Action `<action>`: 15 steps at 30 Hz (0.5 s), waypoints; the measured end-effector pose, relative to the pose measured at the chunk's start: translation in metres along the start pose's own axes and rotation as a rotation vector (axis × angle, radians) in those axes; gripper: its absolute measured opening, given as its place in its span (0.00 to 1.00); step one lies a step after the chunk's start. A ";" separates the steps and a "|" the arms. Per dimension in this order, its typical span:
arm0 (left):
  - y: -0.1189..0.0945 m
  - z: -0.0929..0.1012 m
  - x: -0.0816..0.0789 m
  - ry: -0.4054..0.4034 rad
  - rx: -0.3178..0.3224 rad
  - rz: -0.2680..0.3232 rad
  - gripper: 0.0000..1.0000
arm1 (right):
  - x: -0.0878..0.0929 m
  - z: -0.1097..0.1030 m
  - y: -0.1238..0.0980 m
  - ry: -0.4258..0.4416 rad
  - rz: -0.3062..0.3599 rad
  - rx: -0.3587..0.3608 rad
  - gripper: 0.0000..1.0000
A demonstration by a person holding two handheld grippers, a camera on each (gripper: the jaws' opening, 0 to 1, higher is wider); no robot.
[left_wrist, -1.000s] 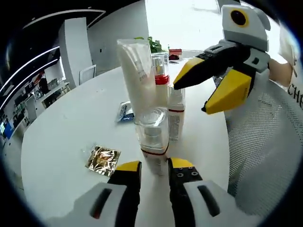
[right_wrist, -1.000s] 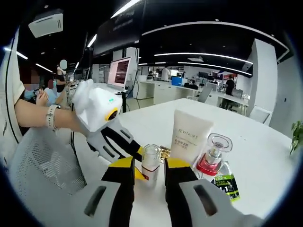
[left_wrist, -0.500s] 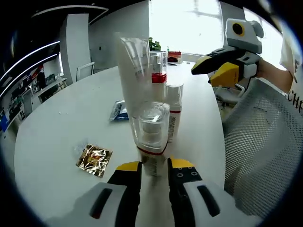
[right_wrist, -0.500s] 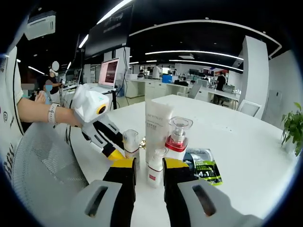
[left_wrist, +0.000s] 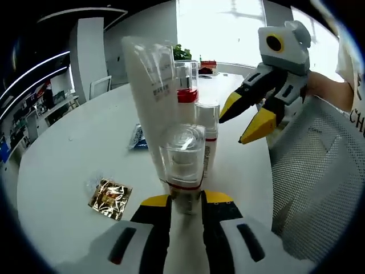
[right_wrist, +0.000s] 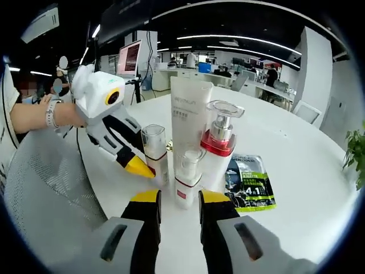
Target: Arrange the skincare products in the storage area until every visible bottle or jar stands upright without overlapping.
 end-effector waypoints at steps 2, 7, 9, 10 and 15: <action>-0.001 0.000 0.002 0.004 -0.005 -0.021 0.17 | 0.000 0.001 0.003 -0.002 -0.013 -0.001 0.26; -0.006 0.002 0.000 -0.004 -0.012 -0.032 0.13 | 0.004 0.007 0.011 0.006 -0.052 -0.014 0.26; -0.006 0.002 -0.002 0.000 -0.013 -0.032 0.11 | 0.004 0.008 0.013 -0.001 -0.065 -0.021 0.26; -0.006 0.002 -0.002 0.003 -0.010 -0.033 0.10 | 0.003 0.008 0.014 -0.004 -0.072 -0.024 0.26; -0.003 0.003 -0.005 0.023 -0.005 -0.024 0.11 | 0.002 0.009 0.020 -0.017 -0.087 -0.033 0.25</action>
Point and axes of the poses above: the point that each gripper's makers call its tool centre point, and the gripper's own axes: y roughly forward along the fingers, z roughly to its right, x roughly out of its underside, the point moved 10 cm from there along -y, roughly backward along the fingers, and after that the axes turned 2 degrees about -y, right-handed, at the moved point
